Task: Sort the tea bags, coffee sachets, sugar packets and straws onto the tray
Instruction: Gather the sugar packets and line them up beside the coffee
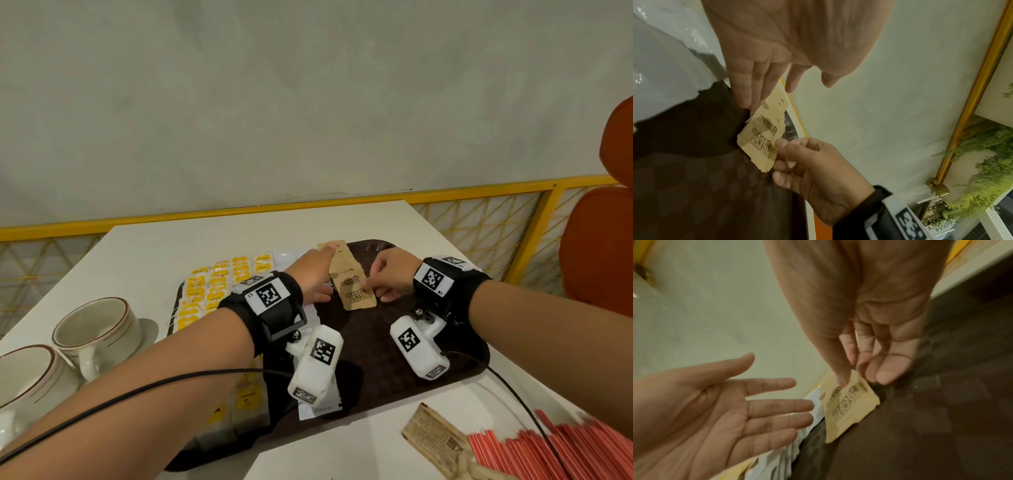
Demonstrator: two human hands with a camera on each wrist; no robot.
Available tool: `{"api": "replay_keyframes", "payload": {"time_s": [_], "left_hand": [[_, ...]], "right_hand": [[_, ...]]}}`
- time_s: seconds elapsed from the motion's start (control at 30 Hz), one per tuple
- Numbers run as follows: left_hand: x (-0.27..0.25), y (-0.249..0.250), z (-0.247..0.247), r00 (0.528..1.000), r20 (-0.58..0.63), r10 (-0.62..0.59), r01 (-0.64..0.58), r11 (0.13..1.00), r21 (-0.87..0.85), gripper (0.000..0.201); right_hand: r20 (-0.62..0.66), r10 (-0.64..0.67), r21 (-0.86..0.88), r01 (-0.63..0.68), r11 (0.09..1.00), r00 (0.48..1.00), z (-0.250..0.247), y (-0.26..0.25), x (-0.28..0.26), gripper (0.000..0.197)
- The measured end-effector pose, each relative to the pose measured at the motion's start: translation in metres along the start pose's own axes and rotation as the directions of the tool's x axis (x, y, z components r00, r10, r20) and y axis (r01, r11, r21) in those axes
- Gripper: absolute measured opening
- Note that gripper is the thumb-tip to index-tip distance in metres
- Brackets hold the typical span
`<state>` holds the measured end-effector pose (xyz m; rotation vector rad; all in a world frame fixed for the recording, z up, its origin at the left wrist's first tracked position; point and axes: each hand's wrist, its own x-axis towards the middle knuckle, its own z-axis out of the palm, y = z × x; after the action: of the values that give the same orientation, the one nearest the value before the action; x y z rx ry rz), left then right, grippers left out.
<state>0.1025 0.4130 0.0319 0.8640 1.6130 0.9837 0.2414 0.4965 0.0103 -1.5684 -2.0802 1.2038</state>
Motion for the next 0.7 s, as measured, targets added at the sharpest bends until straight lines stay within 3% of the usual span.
{"api": "replay_keyframes", "payload": {"time_s": [0.17,0.7], "left_hand": [[-0.002,-0.001,-0.003,1.0,0.001,-0.014,0.014,0.999,-0.031,0.059],[-0.002,-0.008,0.01,1.0,0.011,0.01,-0.009,0.994,-0.108,0.053]], "right_hand": [[0.038,0.02,-0.078,-0.017,0.997,0.999,0.005,0.0,-0.008,0.029],[-0.015,0.032,0.076,-0.03,0.997,0.999,0.002,-0.003,-0.001,0.022]]}}
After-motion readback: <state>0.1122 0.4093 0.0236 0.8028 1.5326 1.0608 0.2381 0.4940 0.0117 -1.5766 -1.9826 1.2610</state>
